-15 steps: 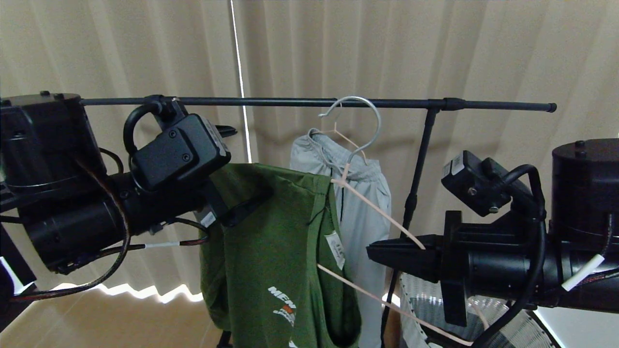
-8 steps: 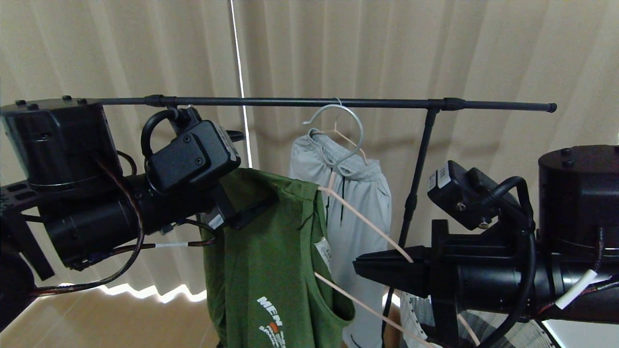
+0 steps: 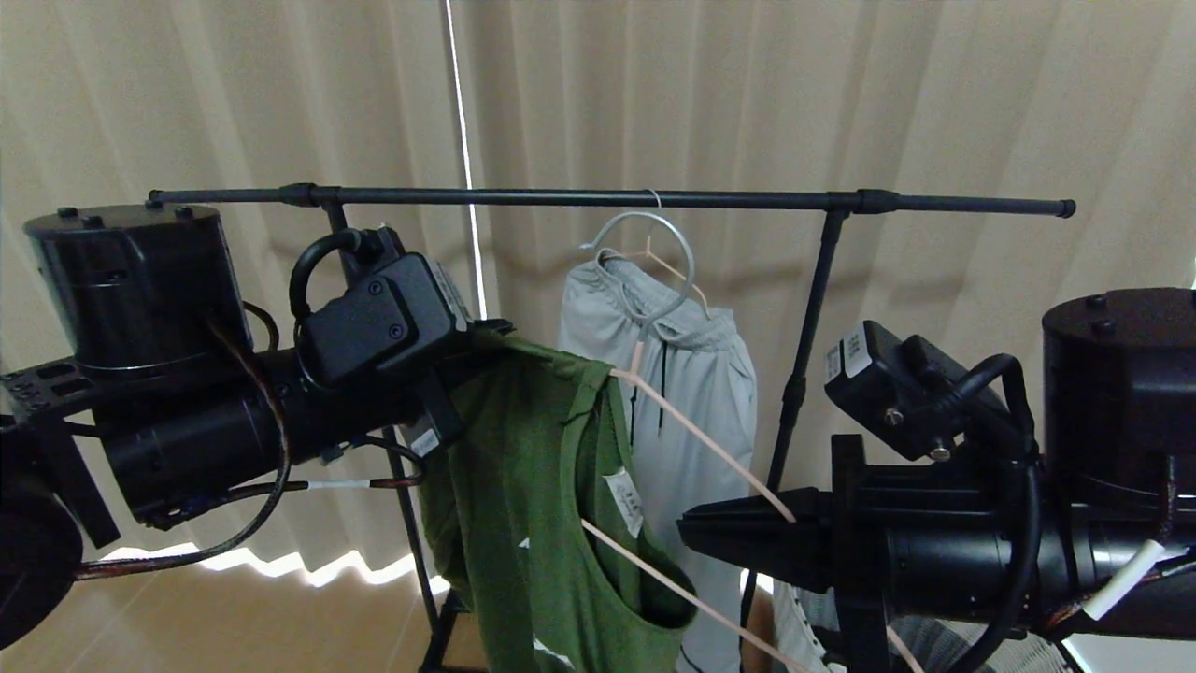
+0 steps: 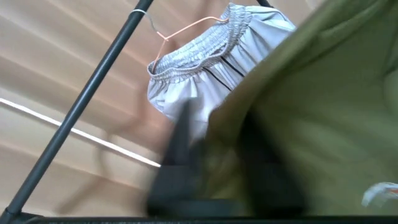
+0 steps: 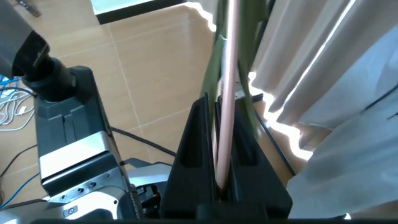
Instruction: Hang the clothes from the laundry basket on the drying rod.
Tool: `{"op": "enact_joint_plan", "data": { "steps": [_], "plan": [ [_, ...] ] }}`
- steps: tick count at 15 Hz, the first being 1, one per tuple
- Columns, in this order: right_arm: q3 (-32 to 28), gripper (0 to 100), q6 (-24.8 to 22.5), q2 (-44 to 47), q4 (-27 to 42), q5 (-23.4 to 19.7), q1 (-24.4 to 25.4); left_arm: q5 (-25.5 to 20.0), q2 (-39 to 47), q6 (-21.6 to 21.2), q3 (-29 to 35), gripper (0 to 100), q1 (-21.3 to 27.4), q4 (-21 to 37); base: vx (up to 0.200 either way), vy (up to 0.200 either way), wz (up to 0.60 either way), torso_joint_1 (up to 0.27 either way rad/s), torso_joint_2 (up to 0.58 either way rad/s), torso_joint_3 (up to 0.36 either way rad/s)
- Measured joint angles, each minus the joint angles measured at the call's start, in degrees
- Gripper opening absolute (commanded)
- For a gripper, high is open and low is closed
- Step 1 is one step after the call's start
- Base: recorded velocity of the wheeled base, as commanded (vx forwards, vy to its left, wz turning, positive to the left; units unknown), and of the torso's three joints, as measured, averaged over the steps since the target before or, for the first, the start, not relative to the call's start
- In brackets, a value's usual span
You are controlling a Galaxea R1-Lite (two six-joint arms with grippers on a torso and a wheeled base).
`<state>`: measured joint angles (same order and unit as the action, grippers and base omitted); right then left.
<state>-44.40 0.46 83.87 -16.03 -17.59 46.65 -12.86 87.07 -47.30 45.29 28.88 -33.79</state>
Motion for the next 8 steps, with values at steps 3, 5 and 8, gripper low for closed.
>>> {"op": "enact_joint_plan", "data": {
  "steps": [3,5,8],
  "plan": [
    [-0.02,0,-0.04,-0.02,-0.04,-1.49,0.06,-0.02,0.06,0.17,0.0,0,-0.27,-0.11,0.0,0.0,0.0,0.0,0.0,0.0],
    [0.0,100,-0.39,-0.09,0.0,-1.38,0.04,0.02,0.0,0.23,0.0,0,-0.63,-0.06,0.0,0.0,0.0,0.0,0.0,0.0],
    [1.1,100,-1.35,-0.66,0.07,-0.44,-0.07,0.68,-0.13,0.22,-0.06,0,-1.38,-0.09,0.0,0.0,0.0,0.0,0.0,0.0]
  ]
}}
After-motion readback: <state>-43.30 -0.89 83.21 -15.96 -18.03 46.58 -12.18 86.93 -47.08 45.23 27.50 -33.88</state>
